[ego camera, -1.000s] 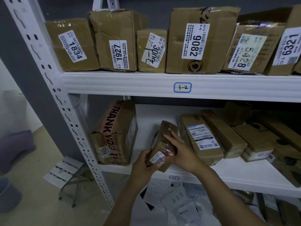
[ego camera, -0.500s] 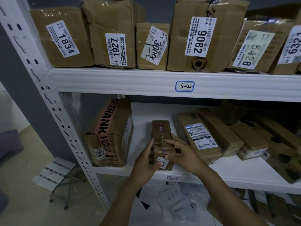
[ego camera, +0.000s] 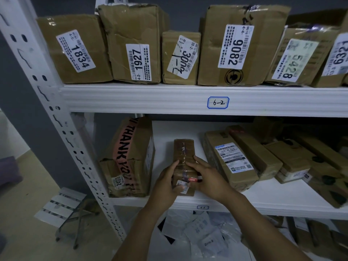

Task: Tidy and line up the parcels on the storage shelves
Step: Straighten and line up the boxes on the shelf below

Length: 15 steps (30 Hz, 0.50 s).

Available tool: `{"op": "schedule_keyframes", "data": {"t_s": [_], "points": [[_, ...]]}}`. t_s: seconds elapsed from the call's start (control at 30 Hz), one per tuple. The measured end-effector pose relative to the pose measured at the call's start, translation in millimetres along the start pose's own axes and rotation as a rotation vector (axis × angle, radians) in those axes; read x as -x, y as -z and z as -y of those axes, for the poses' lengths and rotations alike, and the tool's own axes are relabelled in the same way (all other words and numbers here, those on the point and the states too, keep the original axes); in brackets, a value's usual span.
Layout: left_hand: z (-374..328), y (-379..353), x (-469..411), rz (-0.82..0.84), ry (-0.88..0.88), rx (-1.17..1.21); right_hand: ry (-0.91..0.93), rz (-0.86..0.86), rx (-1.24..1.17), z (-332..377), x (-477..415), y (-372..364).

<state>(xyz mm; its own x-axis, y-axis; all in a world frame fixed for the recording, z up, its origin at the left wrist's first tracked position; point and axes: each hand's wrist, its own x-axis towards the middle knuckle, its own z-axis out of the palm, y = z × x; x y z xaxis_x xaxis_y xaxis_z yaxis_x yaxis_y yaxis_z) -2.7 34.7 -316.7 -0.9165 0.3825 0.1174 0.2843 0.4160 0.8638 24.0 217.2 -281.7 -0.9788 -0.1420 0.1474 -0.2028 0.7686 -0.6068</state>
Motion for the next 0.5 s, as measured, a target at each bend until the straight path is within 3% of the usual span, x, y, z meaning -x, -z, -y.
{"op": "schedule_keyframes", "data": {"t_s": [0.33,0.5], "points": [[-11.5,-0.7,-1.3,0.012,-0.050,-0.124,-0.071,0.051,0.096,12.3,15.1,21.2],[-17.8,8.0,-7.1,0.023,-0.078,-0.264,-0.305,-0.191,0.381,-0.5,33.3,53.3]]}}
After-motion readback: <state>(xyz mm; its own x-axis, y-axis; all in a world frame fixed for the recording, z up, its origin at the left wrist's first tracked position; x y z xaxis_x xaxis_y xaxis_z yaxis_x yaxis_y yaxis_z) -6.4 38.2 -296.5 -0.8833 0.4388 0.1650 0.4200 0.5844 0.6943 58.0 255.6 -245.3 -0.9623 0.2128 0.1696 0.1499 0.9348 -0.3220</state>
